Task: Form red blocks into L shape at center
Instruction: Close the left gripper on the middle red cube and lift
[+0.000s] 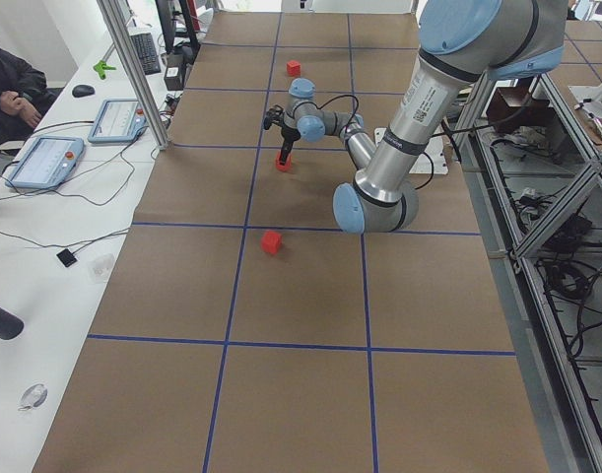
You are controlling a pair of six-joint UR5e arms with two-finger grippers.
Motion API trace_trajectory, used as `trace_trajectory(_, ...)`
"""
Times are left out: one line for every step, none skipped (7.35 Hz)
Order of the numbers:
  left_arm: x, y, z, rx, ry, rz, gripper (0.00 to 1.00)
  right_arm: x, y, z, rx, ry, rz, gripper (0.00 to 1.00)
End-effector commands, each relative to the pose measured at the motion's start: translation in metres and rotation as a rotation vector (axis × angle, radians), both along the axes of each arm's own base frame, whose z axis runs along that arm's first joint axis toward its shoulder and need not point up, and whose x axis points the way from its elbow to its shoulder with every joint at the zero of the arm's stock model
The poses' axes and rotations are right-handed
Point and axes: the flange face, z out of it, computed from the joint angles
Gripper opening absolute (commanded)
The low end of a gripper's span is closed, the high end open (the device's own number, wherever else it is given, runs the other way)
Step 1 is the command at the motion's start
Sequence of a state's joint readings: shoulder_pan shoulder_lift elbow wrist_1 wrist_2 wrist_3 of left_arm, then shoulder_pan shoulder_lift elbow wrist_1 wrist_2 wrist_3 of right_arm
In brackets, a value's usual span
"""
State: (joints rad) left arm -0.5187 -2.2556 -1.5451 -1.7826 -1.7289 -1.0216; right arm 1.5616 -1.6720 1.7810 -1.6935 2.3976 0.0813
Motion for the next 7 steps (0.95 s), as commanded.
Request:
trace_trajectory(0.010,0.001,0.000,-0.006,-0.007,0.008,0.99,0.000,0.000,0.001,-0.002,0.000,0.000,0.99)
trace_trajectory(0.018,0.000,-0.001,-0.010,-0.014,0.012,0.98,0.000,0.000,0.004,-0.008,0.000,-0.001,0.99)
trace_trajectory(0.020,-0.001,0.000,-0.012,-0.018,0.013,0.91,0.001,0.000,0.004,-0.008,0.000,0.001,0.99)
trace_trajectory(0.020,-0.002,0.001,-0.013,-0.019,0.011,0.87,0.000,0.000,0.003,-0.006,0.000,0.000,0.99)
trace_trajectory(0.019,-0.003,0.003,-0.013,-0.022,0.010,0.82,0.000,0.000,0.003,-0.006,0.000,0.000,0.99)
trace_trajectory(0.019,-0.003,0.002,-0.013,-0.021,0.010,0.72,0.000,0.000,0.004,-0.008,0.000,0.000,0.99)
trace_trajectory(0.018,-0.004,0.002,-0.013,-0.021,0.009,0.62,0.001,0.000,0.004,-0.008,0.000,0.001,0.99)
